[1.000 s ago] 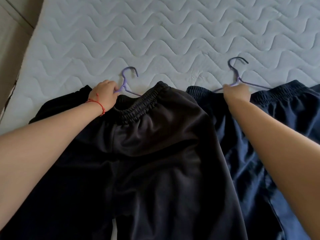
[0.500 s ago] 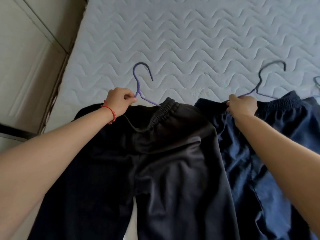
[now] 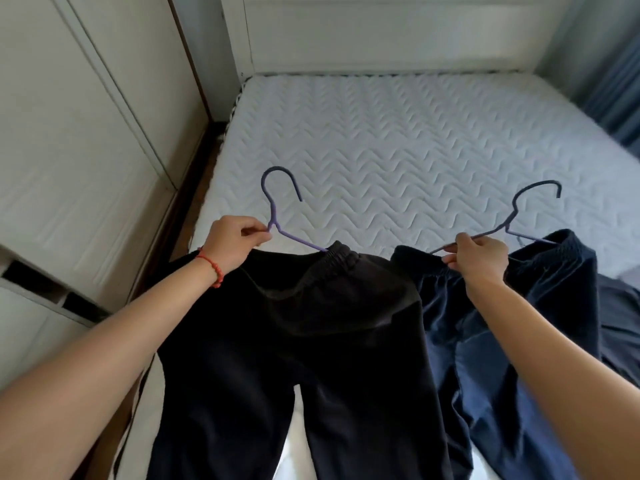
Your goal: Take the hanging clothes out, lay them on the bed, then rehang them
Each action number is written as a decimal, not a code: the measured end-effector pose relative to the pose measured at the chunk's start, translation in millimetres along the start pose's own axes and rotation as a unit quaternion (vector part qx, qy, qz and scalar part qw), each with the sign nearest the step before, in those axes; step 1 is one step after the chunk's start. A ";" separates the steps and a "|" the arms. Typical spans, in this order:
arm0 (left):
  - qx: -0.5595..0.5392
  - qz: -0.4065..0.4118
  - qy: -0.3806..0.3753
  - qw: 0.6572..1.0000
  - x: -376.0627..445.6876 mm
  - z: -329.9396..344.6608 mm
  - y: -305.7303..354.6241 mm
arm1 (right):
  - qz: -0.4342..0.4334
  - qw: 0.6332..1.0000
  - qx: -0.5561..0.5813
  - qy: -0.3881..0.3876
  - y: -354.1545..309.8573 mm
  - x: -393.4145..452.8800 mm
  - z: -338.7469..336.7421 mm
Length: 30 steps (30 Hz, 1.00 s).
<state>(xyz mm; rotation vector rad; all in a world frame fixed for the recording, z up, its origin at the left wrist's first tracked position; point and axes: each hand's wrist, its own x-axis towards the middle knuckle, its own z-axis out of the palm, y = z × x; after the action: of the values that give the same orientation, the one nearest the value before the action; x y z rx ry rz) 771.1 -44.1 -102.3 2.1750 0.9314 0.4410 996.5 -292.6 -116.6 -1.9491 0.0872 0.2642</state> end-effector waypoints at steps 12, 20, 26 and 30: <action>-0.023 0.015 0.087 0.996 -133.5 -152.3 55.8 | -0.117 0.988 0.014 -0.095 -110.1 -131.7 -74.3; -0.039 -0.020 0.159 0.986 -267.5 -219.5 87.5 | -0.146 0.967 0.061 -0.202 -132.5 -196.1 -114.7; -0.025 -0.052 0.209 0.976 -380.0 -272.3 96.2 | -0.199 0.935 0.040 -0.292 -164.8 -258.2 -111.0; -0.006 -0.094 0.246 0.965 -458.4 -317.3 83.3 | -0.215 0.909 0.042 -0.353 -183.5 -306.6 -94.7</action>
<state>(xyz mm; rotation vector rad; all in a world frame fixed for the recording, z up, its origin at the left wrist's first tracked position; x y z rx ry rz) 325.8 -266.8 162.1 1.9738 1.3820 0.9136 745.9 -328.4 152.8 -1.6278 -0.7837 0.6384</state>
